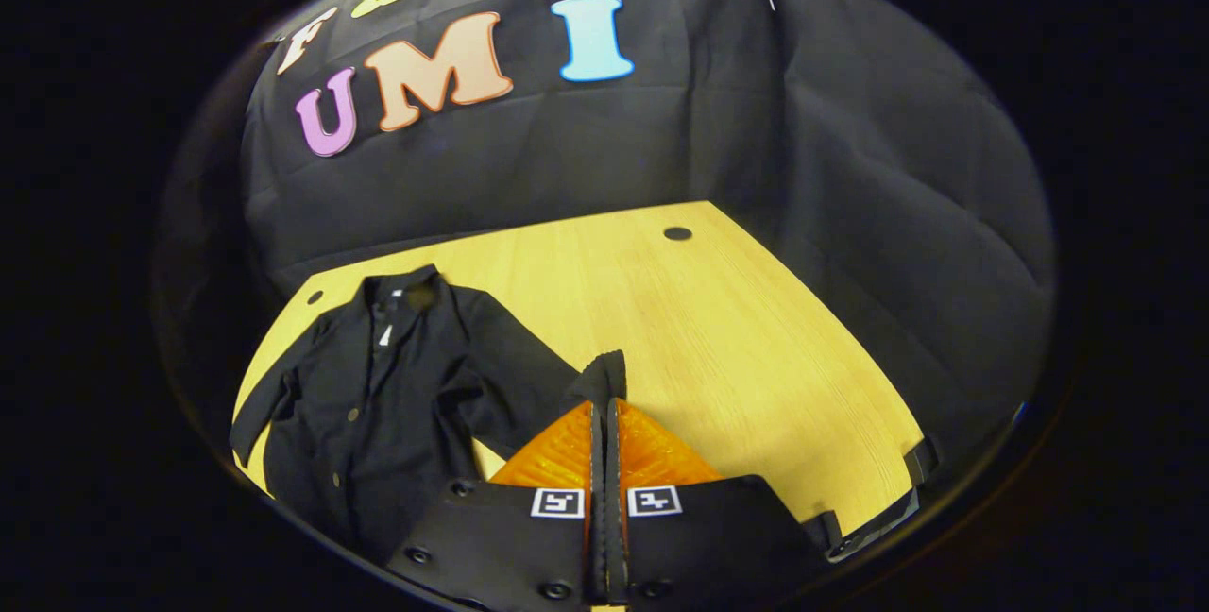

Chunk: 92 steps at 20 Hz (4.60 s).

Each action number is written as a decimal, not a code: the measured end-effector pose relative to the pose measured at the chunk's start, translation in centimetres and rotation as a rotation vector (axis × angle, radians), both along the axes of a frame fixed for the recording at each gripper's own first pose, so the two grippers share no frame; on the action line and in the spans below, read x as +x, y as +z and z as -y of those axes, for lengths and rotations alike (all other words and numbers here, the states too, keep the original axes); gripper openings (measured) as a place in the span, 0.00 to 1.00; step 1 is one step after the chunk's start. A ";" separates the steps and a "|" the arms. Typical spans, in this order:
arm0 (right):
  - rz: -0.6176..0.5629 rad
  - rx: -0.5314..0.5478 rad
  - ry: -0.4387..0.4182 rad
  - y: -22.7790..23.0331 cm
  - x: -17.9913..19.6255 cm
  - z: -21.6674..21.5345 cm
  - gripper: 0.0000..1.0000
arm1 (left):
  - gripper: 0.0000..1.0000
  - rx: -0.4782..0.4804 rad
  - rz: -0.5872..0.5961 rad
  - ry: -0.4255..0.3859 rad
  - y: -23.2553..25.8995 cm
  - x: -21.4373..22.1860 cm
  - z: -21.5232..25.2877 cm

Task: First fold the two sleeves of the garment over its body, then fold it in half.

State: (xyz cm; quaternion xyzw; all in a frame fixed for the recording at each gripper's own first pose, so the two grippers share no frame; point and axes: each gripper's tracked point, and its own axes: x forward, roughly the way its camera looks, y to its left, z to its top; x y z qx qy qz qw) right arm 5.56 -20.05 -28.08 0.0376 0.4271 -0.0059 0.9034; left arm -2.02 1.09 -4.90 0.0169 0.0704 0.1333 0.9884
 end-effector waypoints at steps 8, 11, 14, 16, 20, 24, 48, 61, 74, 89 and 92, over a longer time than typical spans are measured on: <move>0.097 0.039 0.142 3.4 5.0 -11.0 0.02 | 0.93 0.009 -0.025 0.068 -0.4 -2.1 -6.3; 0.104 0.042 0.194 3.8 5.7 -14.9 0.02 | 0.93 0.014 -0.031 0.094 -0.8 -2.6 -8.5; 0.118 0.043 0.233 4.2 6.6 -18.3 0.02 | 0.93 0.016 -0.036 0.113 -0.9 -3.2 -10.7; 0.123 0.044 0.258 4.3 7.1 -20.8 0.02 | 0.94 0.017 -0.042 0.125 -1.2 -3.7 -12.3; 0.123 0.058 0.298 3.9 7.9 -25.7 0.02 | 0.93 0.018 -0.062 0.142 -2.1 -4.4 -15.1; 0.109 0.070 0.339 2.9 8.2 -30.9 0.02 | 0.93 0.014 -0.087 0.153 -3.1 -5.2 -17.9; 0.098 0.061 0.443 0.5 8.8 -44.0 0.98 | 0.95 -0.133 -0.464 0.205 -19.5 -11.1 -26.8; 0.092 -0.030 0.409 0.7 7.5 -39.1 0.94 | 0.96 -0.299 -0.782 0.227 -31.3 -16.6 -24.0; 0.134 0.031 0.370 2.4 5.3 -34.1 0.97 | 0.00 -0.350 -0.759 0.211 -32.6 -16.8 -23.3; 0.111 0.098 0.242 1.5 0.6 -20.3 0.94 | 0.00 -0.192 -0.536 0.096 -20.7 -3.5 -18.5; 0.110 0.111 0.205 1.6 -0.2 -17.5 0.98 | 0.00 -0.172 -0.521 0.038 -19.6 -0.8 -15.7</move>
